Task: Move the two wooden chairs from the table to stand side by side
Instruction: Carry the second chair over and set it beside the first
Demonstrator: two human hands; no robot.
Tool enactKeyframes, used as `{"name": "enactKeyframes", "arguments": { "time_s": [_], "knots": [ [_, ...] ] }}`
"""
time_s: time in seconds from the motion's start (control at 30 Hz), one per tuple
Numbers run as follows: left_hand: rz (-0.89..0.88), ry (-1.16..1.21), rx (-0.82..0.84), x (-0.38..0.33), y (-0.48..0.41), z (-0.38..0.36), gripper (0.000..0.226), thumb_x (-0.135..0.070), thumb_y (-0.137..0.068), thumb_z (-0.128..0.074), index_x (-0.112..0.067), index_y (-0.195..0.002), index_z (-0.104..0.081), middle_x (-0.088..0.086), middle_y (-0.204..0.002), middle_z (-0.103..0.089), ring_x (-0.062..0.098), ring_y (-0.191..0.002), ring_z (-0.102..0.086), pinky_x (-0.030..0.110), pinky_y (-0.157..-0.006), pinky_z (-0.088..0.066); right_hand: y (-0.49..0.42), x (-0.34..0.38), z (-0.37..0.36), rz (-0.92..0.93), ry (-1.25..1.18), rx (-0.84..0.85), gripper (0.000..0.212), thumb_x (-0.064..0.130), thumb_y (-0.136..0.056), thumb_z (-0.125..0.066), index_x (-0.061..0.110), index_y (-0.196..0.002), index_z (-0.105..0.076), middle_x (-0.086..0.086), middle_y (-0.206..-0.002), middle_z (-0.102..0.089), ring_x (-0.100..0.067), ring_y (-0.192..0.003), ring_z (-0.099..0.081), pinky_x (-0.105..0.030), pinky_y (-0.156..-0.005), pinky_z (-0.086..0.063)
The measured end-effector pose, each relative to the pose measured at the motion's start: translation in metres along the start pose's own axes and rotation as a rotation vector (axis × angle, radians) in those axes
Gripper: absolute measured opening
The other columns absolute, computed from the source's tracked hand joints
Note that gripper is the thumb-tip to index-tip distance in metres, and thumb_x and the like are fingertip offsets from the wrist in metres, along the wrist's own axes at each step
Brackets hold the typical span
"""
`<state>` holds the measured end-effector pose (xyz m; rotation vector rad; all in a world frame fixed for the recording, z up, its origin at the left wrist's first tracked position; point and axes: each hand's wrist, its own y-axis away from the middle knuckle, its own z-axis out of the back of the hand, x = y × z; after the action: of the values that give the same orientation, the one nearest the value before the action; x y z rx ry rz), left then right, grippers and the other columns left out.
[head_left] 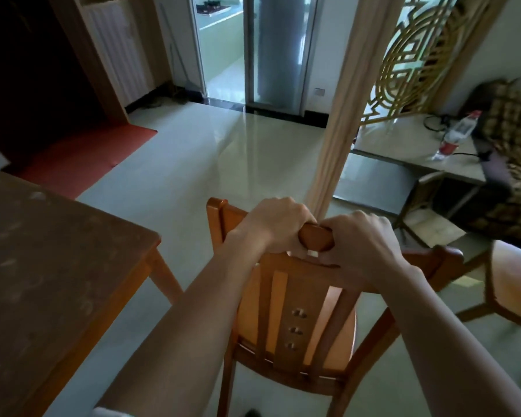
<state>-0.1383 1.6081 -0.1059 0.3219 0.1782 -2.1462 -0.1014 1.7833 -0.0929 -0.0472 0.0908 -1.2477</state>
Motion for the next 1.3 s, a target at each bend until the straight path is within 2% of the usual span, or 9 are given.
{"name": "enactKeyframes", "arguments": {
  "time_s": [0.1, 0.27, 0.37, 0.6, 0.87, 0.93, 1.0, 1.17, 1.3],
  "knots": [
    [-0.033, -0.040, -0.004, 0.031, -0.027, 0.008, 0.021, -0.042, -0.065, -0.085, -0.038, -0.079, -0.070, -0.018, -0.064, -0.061, 0.013, -0.065, -0.059, 0.030, -0.057, -0.034, -0.036, 0.002, -0.007, -0.031, -0.021, -0.010, 0.028, 0.064, -0.076, -0.071, 0.039, -0.087, -0.068, 0.014, -0.065, -0.061, -0.011, -0.056, -0.057, -0.028, -0.055, -0.044],
    [-0.078, -0.088, -0.006, 0.093, -0.070, 0.027, 0.023, -0.036, -0.068, -0.086, -0.045, -0.080, -0.069, -0.028, -0.059, -0.038, 0.014, -0.064, -0.053, 0.024, -0.051, -0.023, -0.110, 0.012, -0.020, -0.075, -0.052, 0.020, 0.023, 0.057, -0.079, -0.069, 0.041, -0.096, -0.069, 0.012, -0.066, -0.058, -0.015, -0.059, -0.057, -0.031, -0.057, -0.045],
    [-0.081, -0.110, 0.005, 0.137, -0.102, 0.040, 0.024, -0.034, -0.071, -0.087, -0.044, -0.081, -0.068, -0.028, -0.059, -0.039, 0.013, -0.062, -0.052, 0.024, -0.052, -0.025, -0.163, 0.015, -0.030, -0.092, -0.075, 0.000, 0.018, 0.052, -0.078, -0.068, 0.040, -0.091, -0.069, 0.013, -0.063, -0.056, -0.013, -0.055, -0.053, -0.030, -0.056, -0.038],
    [-0.022, -0.146, 0.059, 0.239, -0.185, 0.072, 0.022, -0.034, -0.078, -0.084, -0.039, -0.077, -0.063, -0.021, -0.065, -0.050, 0.013, -0.066, -0.056, 0.033, -0.066, -0.048, -0.303, 0.016, -0.053, -0.094, -0.132, -0.003, 0.020, 0.053, -0.085, -0.063, 0.037, -0.094, -0.069, 0.010, -0.069, -0.065, -0.015, -0.062, -0.063, -0.037, -0.065, -0.057],
    [0.000, -0.181, 0.124, 0.344, -0.238, 0.103, 0.026, -0.036, -0.077, -0.082, -0.029, -0.101, -0.077, -0.014, -0.078, -0.060, 0.014, -0.073, -0.059, 0.029, -0.062, -0.042, -0.421, 0.042, -0.070, -0.062, -0.171, -0.004, 0.015, 0.052, -0.082, -0.066, 0.036, -0.081, -0.066, 0.014, -0.054, -0.052, -0.010, -0.049, -0.055, -0.025, -0.051, -0.047],
    [0.035, -0.169, 0.158, 0.374, -0.247, 0.107, 0.023, -0.037, -0.078, -0.081, -0.030, -0.099, -0.075, -0.014, -0.079, -0.063, 0.015, -0.075, -0.063, 0.031, -0.067, -0.051, -0.453, 0.050, -0.075, -0.026, -0.147, -0.004, 0.016, 0.051, -0.078, -0.069, 0.036, -0.078, -0.066, 0.015, -0.050, -0.044, -0.010, -0.046, -0.049, -0.021, -0.046, -0.033],
    [0.059, -0.158, 0.158, 0.409, -0.256, 0.111, 0.019, -0.037, -0.078, -0.081, -0.031, -0.094, -0.072, -0.014, -0.076, -0.062, 0.015, -0.073, -0.062, 0.034, -0.070, -0.054, -0.490, 0.060, -0.080, 0.002, -0.155, 0.010, 0.016, 0.049, -0.074, -0.072, 0.035, -0.078, -0.067, 0.014, -0.052, -0.044, -0.013, -0.047, -0.048, -0.024, -0.049, -0.034],
    [0.095, -0.068, 0.103, 0.500, -0.270, 0.127, 0.031, -0.036, -0.075, -0.081, -0.038, -0.073, -0.050, -0.022, -0.060, -0.043, 0.002, -0.056, -0.045, 0.026, -0.056, -0.037, -0.585, 0.095, -0.089, 0.093, -0.139, 0.076, 0.014, 0.048, -0.075, -0.068, 0.036, -0.083, -0.064, 0.017, -0.055, -0.048, -0.005, -0.049, -0.047, -0.023, -0.050, -0.025],
    [0.134, -0.021, 0.056, 0.567, -0.280, 0.141, 0.039, -0.038, -0.081, -0.080, -0.036, -0.067, -0.043, -0.023, -0.059, -0.041, 0.000, -0.055, -0.042, 0.022, -0.054, -0.031, -0.659, 0.121, -0.094, 0.176, -0.122, 0.137, 0.017, 0.049, -0.077, -0.067, 0.036, -0.090, -0.065, 0.019, -0.057, -0.050, -0.001, -0.052, -0.049, -0.023, -0.052, -0.035]
  ]
}}
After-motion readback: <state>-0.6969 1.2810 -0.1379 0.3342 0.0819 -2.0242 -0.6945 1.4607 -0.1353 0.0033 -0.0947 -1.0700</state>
